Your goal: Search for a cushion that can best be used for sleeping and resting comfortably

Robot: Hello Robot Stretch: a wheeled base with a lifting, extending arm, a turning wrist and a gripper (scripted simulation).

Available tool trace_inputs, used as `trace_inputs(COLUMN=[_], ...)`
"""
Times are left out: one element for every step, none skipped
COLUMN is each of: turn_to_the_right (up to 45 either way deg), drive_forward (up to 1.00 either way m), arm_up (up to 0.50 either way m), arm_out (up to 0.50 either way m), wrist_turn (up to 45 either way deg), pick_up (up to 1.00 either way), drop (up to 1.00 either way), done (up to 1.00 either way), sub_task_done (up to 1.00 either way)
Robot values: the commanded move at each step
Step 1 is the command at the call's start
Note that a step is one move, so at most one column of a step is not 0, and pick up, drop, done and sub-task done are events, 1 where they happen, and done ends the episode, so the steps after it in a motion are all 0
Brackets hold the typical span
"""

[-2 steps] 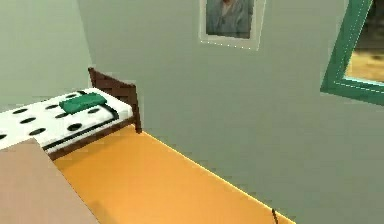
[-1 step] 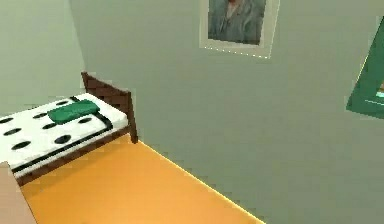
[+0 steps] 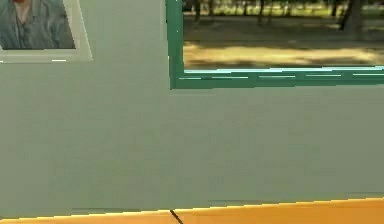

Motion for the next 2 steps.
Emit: trace_inputs(turn_to_the_right=[45.0,39.0], drive_forward=[0.00,0.00], arm_up=[0.00,0.00], arm_out=[0.00,0.00], wrist_turn=[0.0,0.0], pick_up=[0.00,0.00], drop=[0.00,0.00], done=[0.00,0.00], sub_task_done=[0.00,0.00])
